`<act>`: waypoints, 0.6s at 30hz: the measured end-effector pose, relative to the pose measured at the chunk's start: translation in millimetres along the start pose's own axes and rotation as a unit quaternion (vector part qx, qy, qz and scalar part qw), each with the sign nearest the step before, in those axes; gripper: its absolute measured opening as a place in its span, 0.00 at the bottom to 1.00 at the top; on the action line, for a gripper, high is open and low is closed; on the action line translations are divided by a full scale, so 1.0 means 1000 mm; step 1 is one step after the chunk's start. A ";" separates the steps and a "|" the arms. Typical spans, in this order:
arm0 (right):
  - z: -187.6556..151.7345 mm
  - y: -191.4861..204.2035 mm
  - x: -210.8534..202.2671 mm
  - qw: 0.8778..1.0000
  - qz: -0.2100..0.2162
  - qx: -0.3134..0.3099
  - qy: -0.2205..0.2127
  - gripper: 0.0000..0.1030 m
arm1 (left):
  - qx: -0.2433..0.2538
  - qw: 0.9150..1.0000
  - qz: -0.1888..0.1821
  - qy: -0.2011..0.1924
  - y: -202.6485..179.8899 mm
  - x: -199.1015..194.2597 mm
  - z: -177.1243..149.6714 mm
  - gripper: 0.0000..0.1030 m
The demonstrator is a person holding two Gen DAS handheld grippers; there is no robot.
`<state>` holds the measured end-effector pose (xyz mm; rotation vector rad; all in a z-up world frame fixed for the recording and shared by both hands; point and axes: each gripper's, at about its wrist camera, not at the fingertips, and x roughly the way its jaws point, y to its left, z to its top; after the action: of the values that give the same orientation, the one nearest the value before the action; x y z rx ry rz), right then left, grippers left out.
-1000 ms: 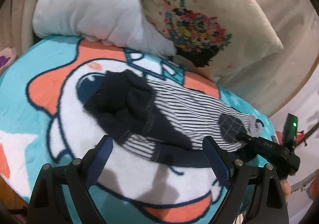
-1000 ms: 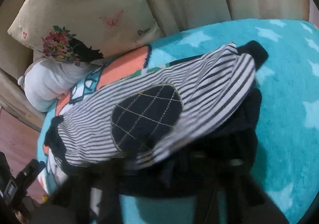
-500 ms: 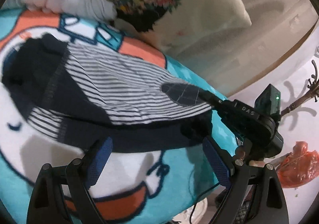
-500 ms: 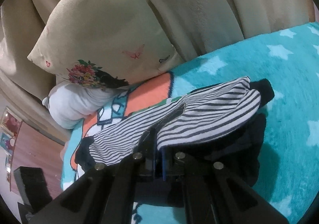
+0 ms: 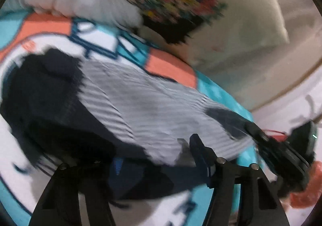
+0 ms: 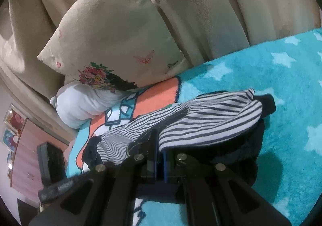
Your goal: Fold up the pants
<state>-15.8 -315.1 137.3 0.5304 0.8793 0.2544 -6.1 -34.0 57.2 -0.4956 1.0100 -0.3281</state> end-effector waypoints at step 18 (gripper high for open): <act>0.086 0.010 0.122 0.989 -0.124 -0.072 0.040 0.18 | 0.077 0.989 0.106 -0.065 0.008 0.006 0.126 0.65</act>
<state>127.5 -284.3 106.3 0.2748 0.9876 0.1122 106.1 0.3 103.1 -0.2637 0.8936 -0.1802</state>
